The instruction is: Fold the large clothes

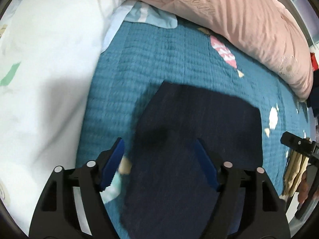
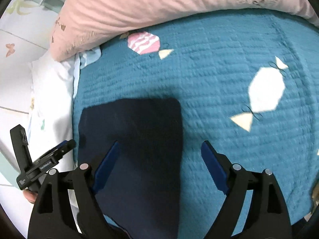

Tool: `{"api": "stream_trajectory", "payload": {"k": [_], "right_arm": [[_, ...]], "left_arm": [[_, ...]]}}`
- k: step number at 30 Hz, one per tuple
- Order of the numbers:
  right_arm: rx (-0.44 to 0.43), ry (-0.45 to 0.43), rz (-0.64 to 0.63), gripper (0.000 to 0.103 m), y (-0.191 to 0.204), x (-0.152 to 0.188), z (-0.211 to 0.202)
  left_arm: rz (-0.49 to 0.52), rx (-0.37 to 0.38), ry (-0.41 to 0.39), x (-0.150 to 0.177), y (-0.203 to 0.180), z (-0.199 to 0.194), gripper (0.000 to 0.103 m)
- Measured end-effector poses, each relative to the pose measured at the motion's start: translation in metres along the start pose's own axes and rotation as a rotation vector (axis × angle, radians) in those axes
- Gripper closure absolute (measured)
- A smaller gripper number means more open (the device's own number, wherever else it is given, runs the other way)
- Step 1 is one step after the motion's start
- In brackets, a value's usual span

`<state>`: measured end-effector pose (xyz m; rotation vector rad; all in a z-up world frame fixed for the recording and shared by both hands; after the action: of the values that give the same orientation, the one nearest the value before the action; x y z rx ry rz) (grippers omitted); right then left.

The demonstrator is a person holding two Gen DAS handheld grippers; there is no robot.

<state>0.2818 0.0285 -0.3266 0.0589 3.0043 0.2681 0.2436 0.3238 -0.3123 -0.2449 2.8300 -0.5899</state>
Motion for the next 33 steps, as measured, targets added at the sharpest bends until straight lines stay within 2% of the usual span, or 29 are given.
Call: {"api": "stream_trajectory", "payload": {"k": [7,13,18,21,23,24,25,26,27,29,31,33], "right_arm": [[0.001,-0.005,-0.053,0.021,0.003,0.037,0.005],[-0.016,0.041,-0.096,0.020,0.012,0.079,0.034],[-0.061,0.070,-0.080,0.017,0.015,0.100,0.056],[-0.147,0.104,-0.039,0.017,0.017,0.108,0.072],[-0.179,0.089,-0.004,0.007,0.018,0.112,0.079],[-0.200,0.066,0.012,0.007,0.020,0.113,0.080],[-0.202,0.047,0.018,0.011,0.022,0.114,0.079],[-0.203,0.034,0.018,0.025,0.024,0.114,0.076],[-0.189,0.023,0.021,0.032,0.025,0.115,0.072],[-0.154,0.021,0.028,0.053,0.019,0.114,0.066],[-0.190,0.017,0.039,0.059,0.008,0.115,0.059],[-0.200,0.014,0.025,0.060,0.002,0.115,0.056]], "left_arm": [[0.030,-0.023,0.007,0.043,0.007,-0.008,0.023],[0.027,-0.010,0.054,0.072,0.014,0.010,0.023],[0.000,0.062,0.089,0.089,0.020,0.027,0.022],[-0.037,0.151,0.106,0.096,0.029,0.042,0.014],[-0.062,0.208,0.077,0.098,0.035,0.043,0.013],[-0.054,0.227,0.083,0.098,0.035,0.042,0.013],[-0.039,0.242,0.093,0.099,0.035,0.040,0.016],[-0.026,0.250,0.104,0.100,0.035,0.037,0.031],[-0.026,0.265,0.117,0.102,0.036,0.035,0.036],[-0.051,0.308,0.122,0.102,0.045,0.026,0.055],[-0.094,0.378,0.135,0.102,0.055,0.022,0.062],[-0.138,0.420,0.153,0.102,0.063,0.024,0.064]]}}
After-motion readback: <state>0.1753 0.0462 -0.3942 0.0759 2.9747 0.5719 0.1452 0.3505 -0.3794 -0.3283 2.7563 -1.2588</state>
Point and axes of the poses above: each gripper's, at about its wrist camera, not at the fingertips, and z roughly the way its jaws point, y to its left, x to its underside, the point moved 2 cm from there along z, roughly the way its jaws point, and after that the axes turned 13 degrees about x, right-handed, at the moved point
